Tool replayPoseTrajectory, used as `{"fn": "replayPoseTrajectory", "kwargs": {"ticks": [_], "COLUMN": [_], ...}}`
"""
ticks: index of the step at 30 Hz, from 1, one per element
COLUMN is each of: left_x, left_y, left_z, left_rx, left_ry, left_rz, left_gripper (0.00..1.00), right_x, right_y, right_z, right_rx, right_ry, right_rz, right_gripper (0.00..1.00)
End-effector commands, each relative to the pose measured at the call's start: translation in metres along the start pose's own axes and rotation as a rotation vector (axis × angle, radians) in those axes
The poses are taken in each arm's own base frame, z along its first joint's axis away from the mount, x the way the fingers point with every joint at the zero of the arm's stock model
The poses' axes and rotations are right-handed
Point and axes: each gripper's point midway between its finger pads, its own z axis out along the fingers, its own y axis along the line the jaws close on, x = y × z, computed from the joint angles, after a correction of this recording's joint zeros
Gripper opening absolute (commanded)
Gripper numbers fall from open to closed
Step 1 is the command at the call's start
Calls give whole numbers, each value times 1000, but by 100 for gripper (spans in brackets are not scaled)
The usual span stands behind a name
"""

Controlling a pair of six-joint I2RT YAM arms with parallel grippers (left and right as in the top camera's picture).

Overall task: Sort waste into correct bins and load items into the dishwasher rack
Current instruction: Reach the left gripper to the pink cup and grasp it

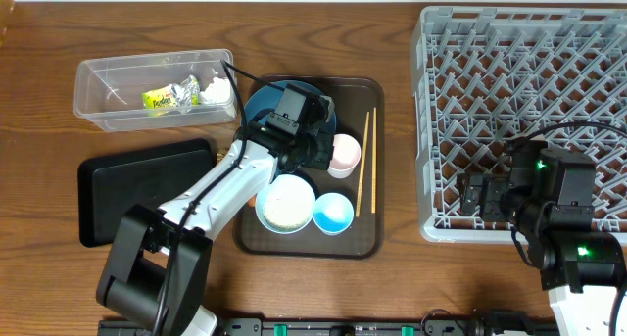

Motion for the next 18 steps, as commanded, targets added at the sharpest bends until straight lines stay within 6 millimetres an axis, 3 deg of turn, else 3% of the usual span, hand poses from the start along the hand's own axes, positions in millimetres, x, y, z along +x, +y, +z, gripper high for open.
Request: {"fn": "replayPoseTrajectory", "kwargs": {"ticks": [1, 3, 10, 14, 18], "left_x": [0, 0, -4, -16, -40], "left_y": [2, 2, 4, 10, -1], "left_z": [3, 3, -2, -26, -67], "left_rx": [-9, -9, -9, 17, 217], "left_ry": [10, 8, -5, -53, -137], "left_rz": [4, 5, -7, -73, -160], "left_gripper": [10, 6, 6, 6, 6], "right_x": [-6, -6, -6, -4, -11], "right_y": [2, 2, 2, 2, -1], "right_z": [-4, -4, -4, -4, -4], "right_rx": [-3, -3, -3, -2, 9], "right_ry": [-17, -16, -14, -10, -34], "right_rz": [5, 5, 5, 5, 30], "right_gripper": [99, 99, 99, 99, 99]}}
